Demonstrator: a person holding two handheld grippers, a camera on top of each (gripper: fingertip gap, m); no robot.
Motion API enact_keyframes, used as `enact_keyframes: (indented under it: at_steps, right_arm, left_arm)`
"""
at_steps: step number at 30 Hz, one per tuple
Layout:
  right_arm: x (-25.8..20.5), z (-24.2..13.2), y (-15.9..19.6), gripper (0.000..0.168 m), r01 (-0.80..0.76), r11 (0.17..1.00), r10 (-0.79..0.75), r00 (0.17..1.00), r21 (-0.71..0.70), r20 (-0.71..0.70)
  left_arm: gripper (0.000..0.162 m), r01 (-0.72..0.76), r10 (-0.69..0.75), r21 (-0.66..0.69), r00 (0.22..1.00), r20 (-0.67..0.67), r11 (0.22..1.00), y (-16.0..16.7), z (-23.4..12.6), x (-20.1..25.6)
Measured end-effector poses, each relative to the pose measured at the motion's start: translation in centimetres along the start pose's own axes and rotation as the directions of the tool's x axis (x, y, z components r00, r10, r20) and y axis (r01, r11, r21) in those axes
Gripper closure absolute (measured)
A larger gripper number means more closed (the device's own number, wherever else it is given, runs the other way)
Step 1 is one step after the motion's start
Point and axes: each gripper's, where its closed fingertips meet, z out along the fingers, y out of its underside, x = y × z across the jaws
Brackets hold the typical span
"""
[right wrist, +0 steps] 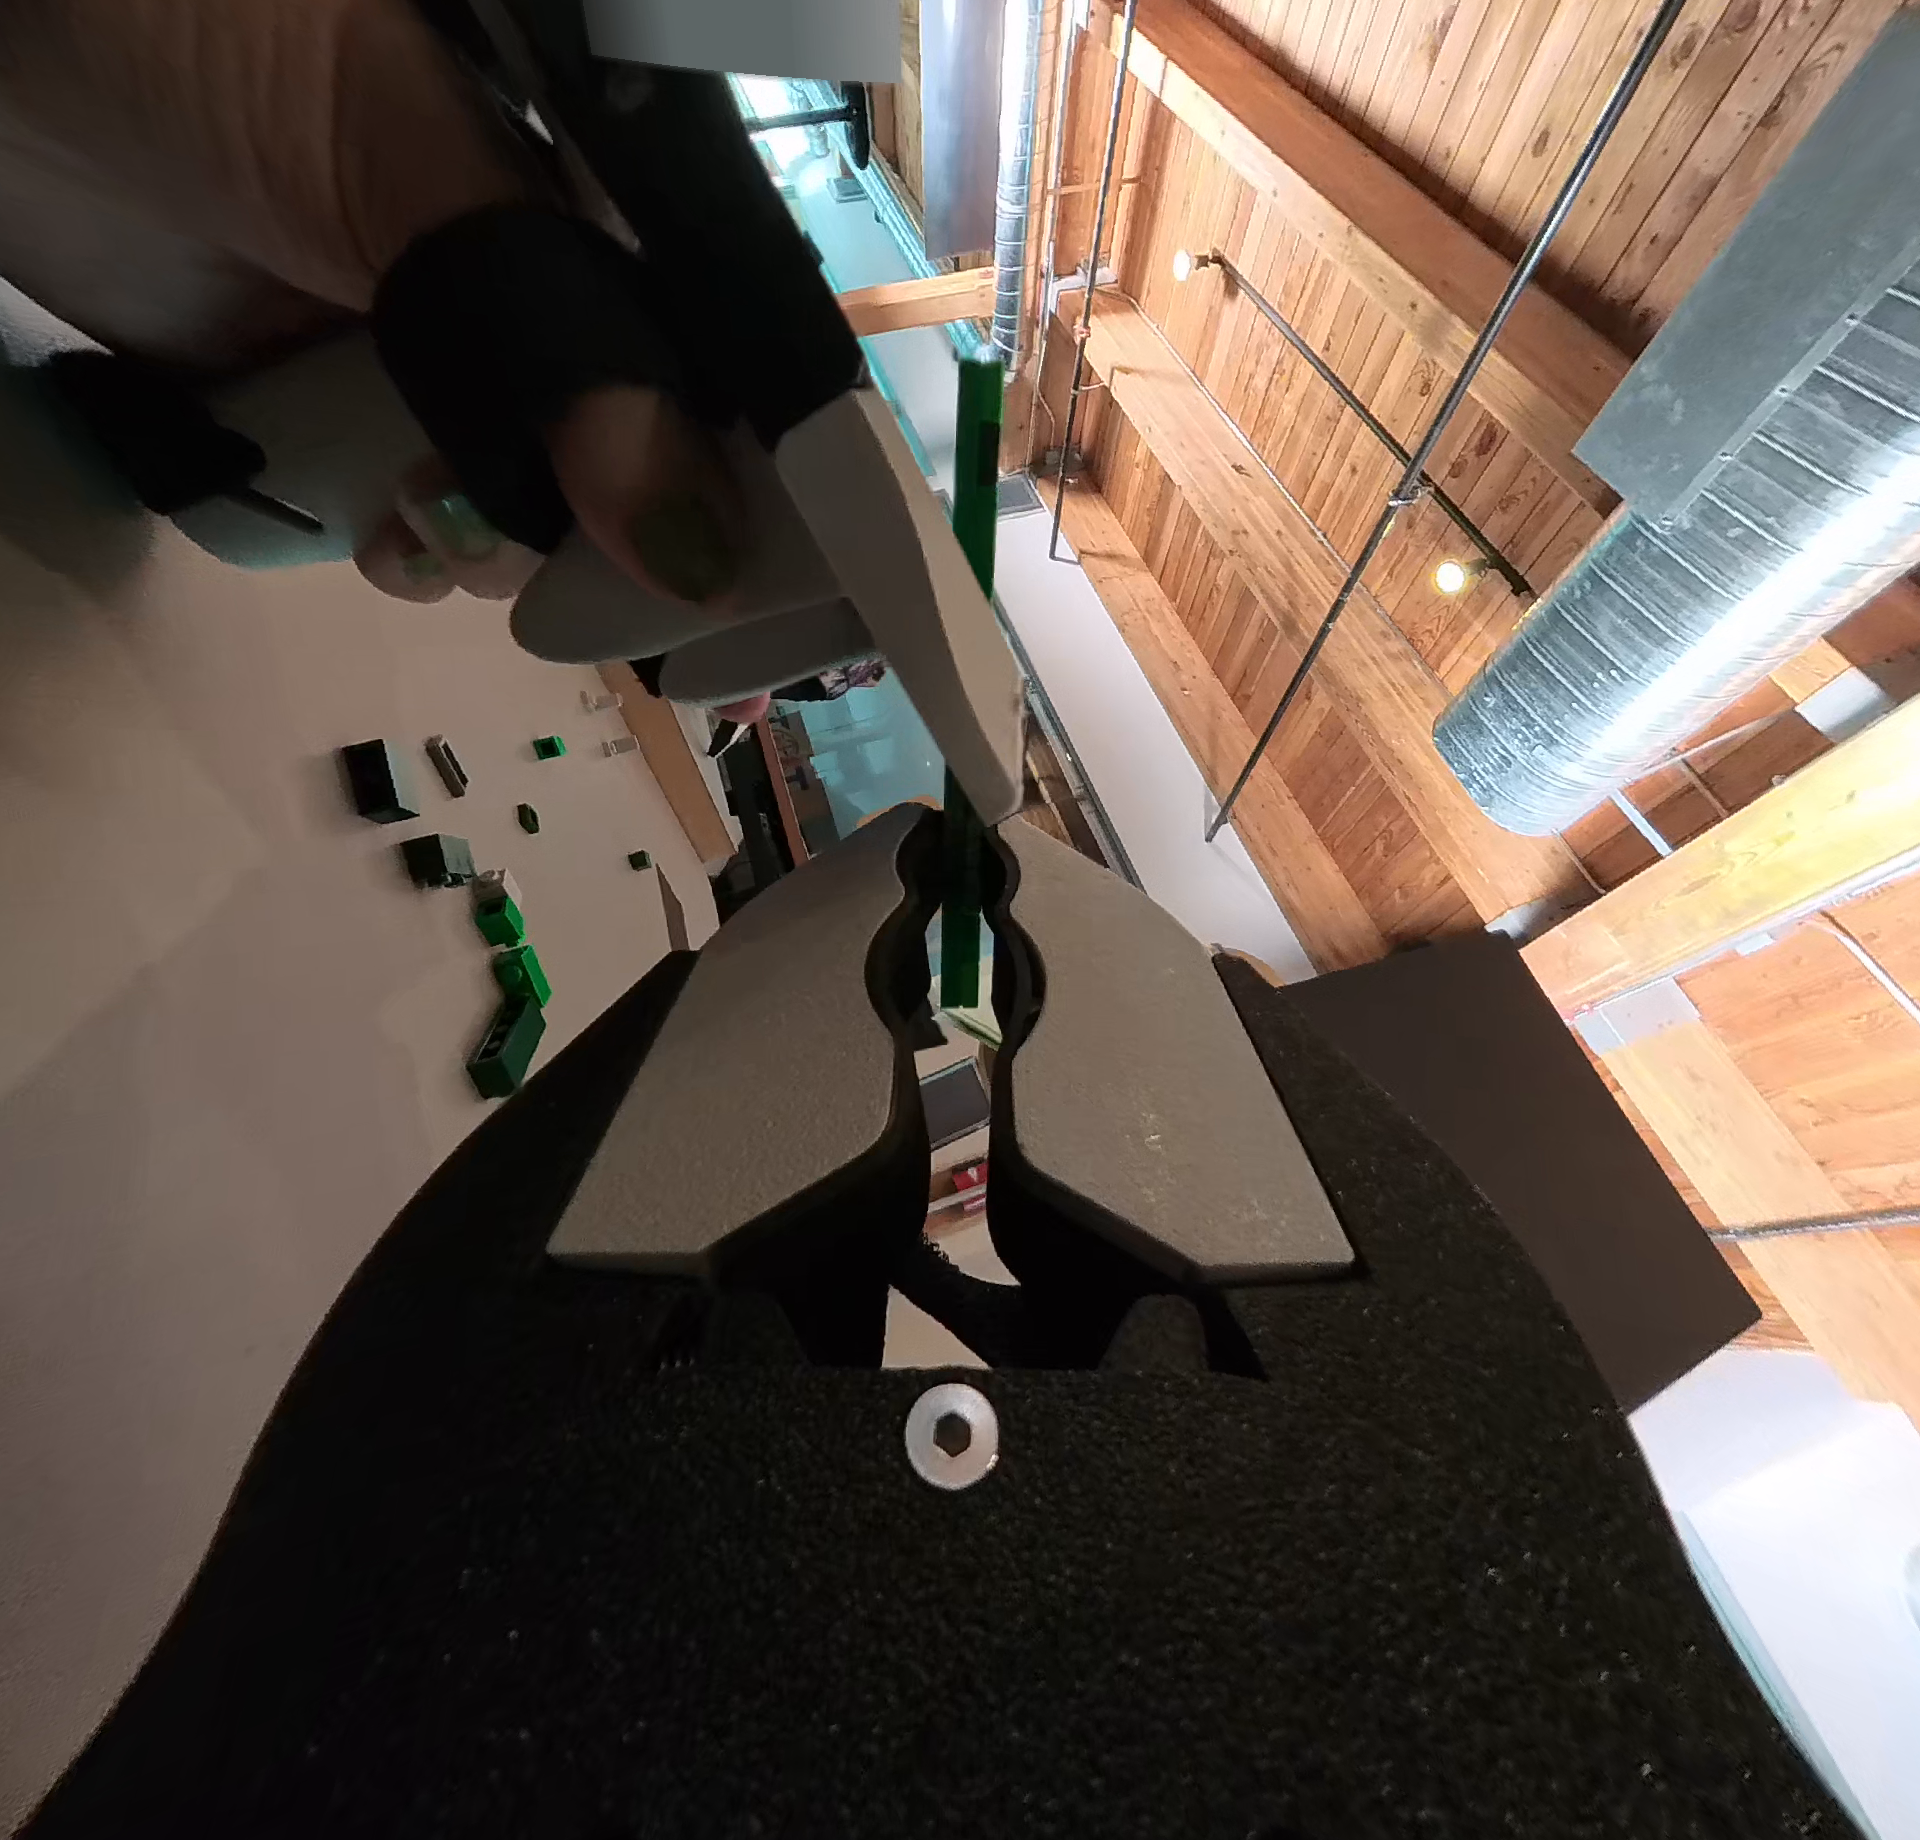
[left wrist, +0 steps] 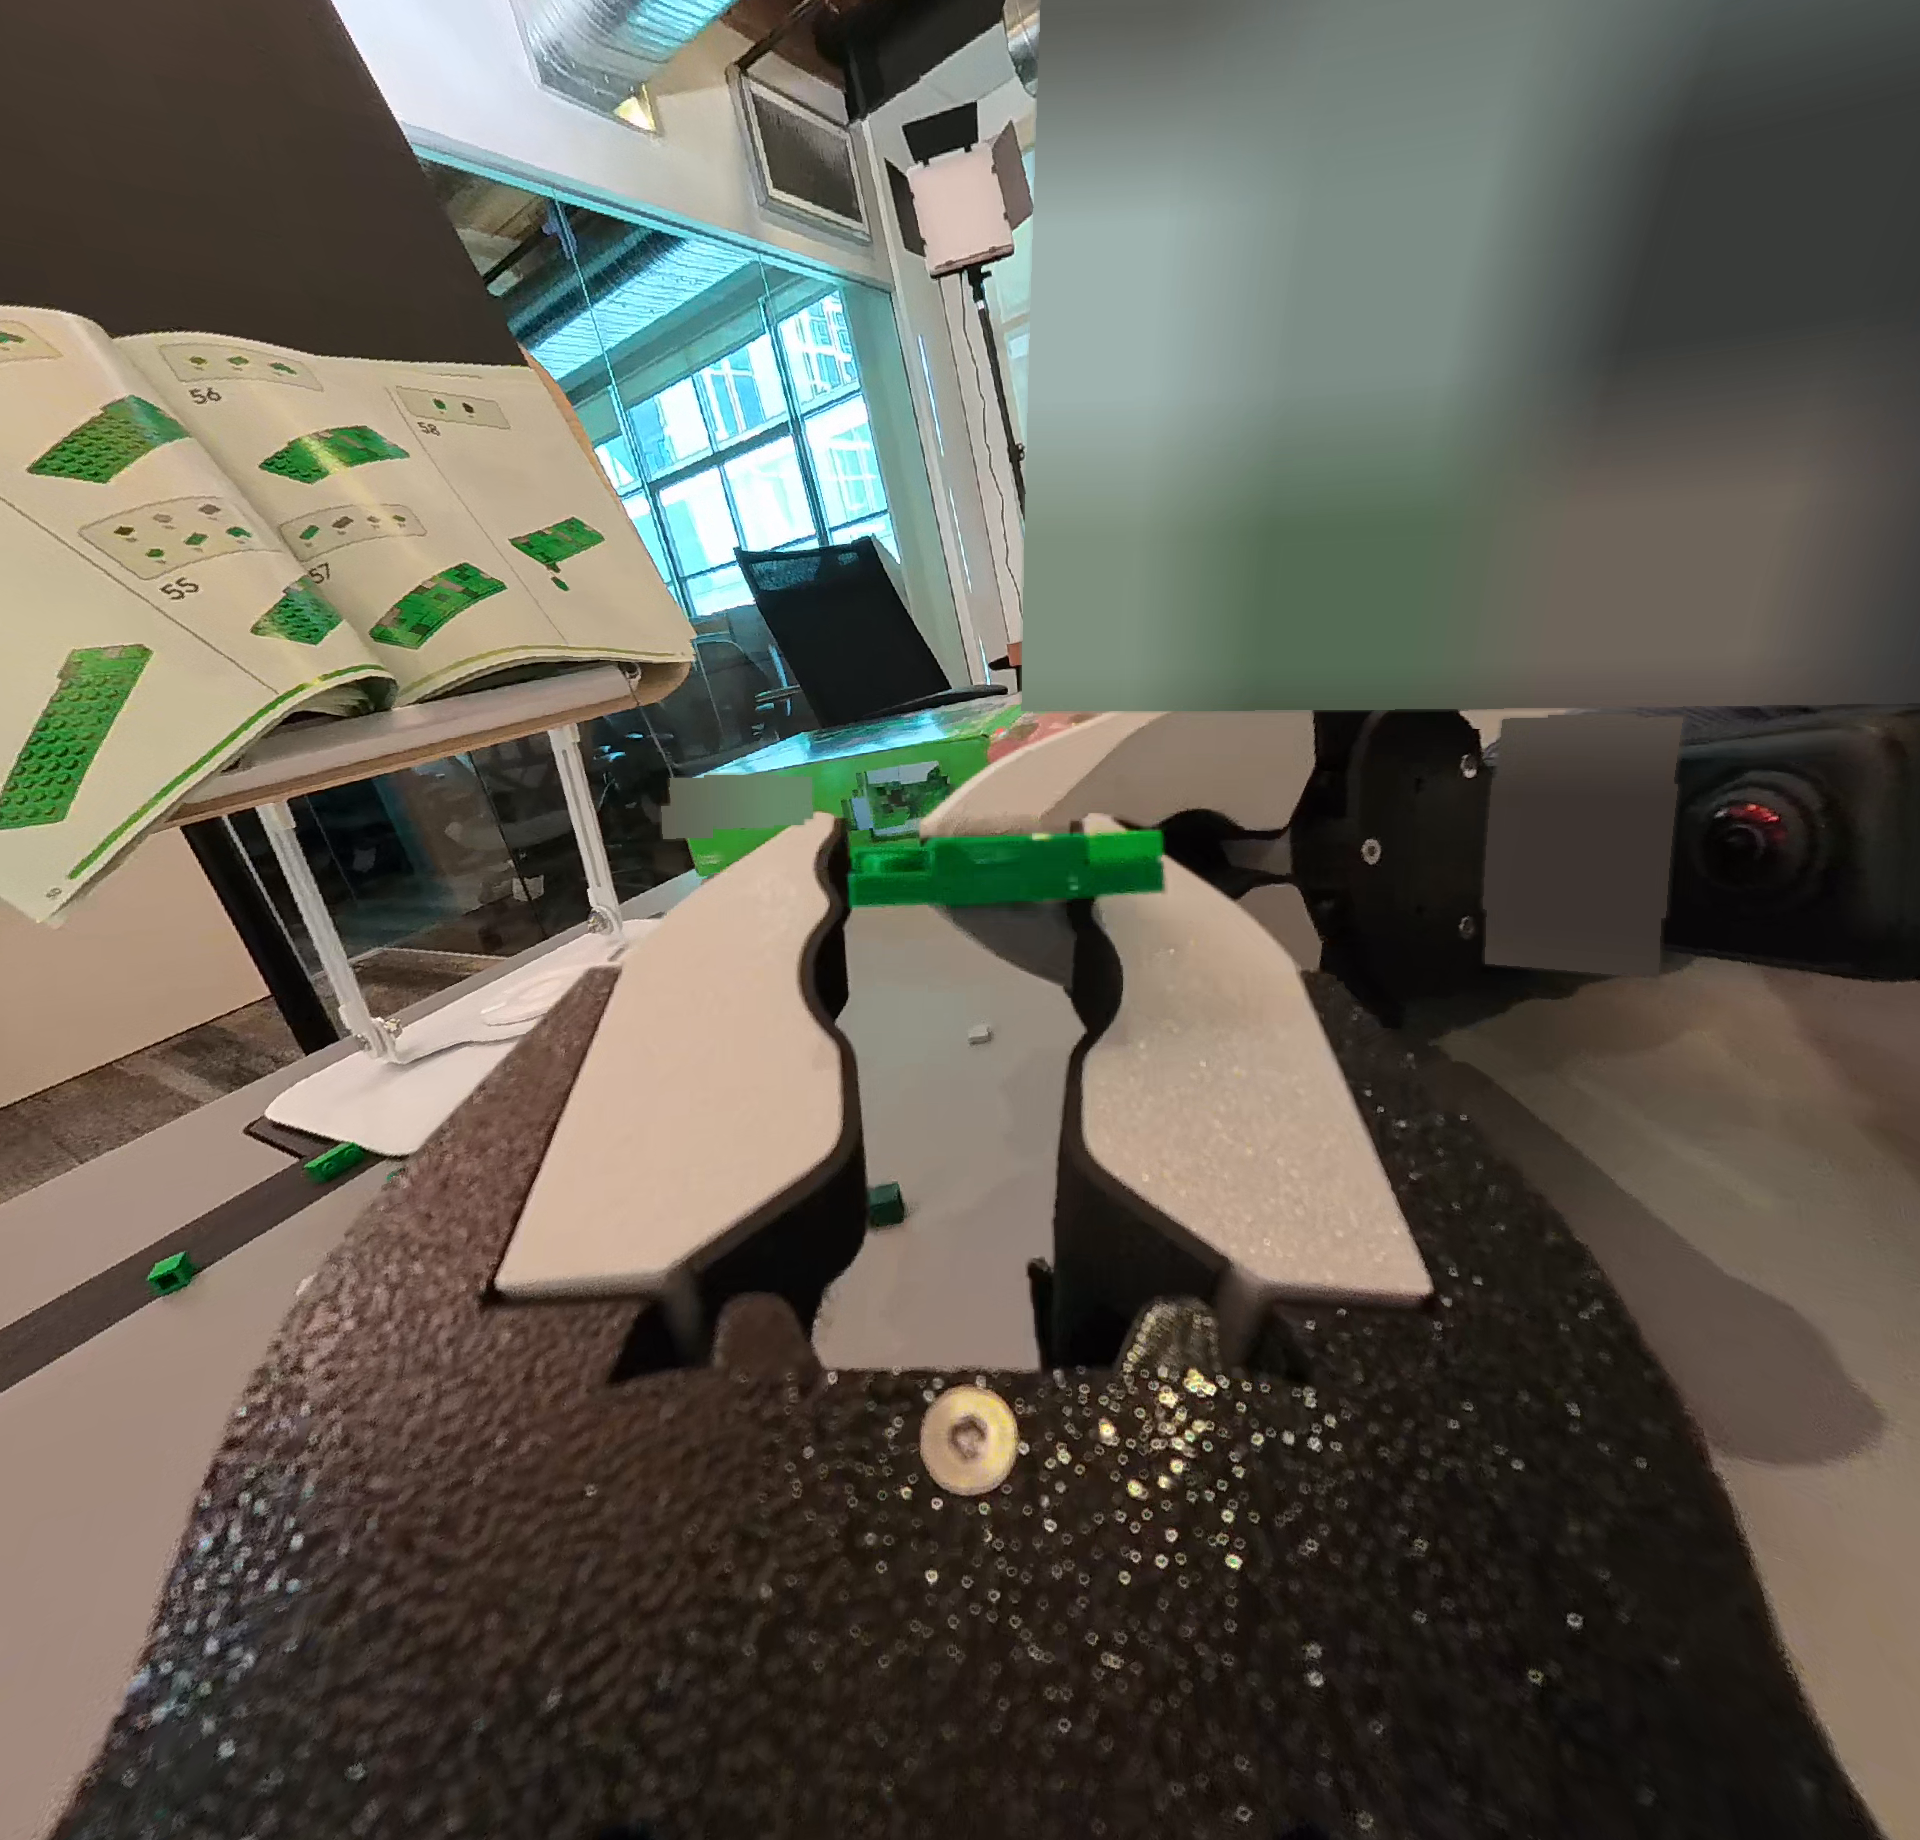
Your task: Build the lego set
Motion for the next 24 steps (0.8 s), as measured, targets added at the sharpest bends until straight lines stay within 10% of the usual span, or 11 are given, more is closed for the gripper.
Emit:
enact_keyframes:
  at_steps: [9,24]
  right_arm:
    - [0.6,-0.3,2.3,0.153,-0.218,0.974,0.219,0.976,-0.064,0.008]
    - [2.0,-1.9,12.8,0.162,-0.861,0.475,0.845,0.503,-0.181,-0.18]
  left_arm:
    - [0.125,-0.079,0.077,0.023,0.995,0.069,0.997,-0.9,-1.0,-1.3]
    - [0.125,-0.064,0.062,0.023,0.996,0.057,0.998,-0.8,-1.3,-1.4]
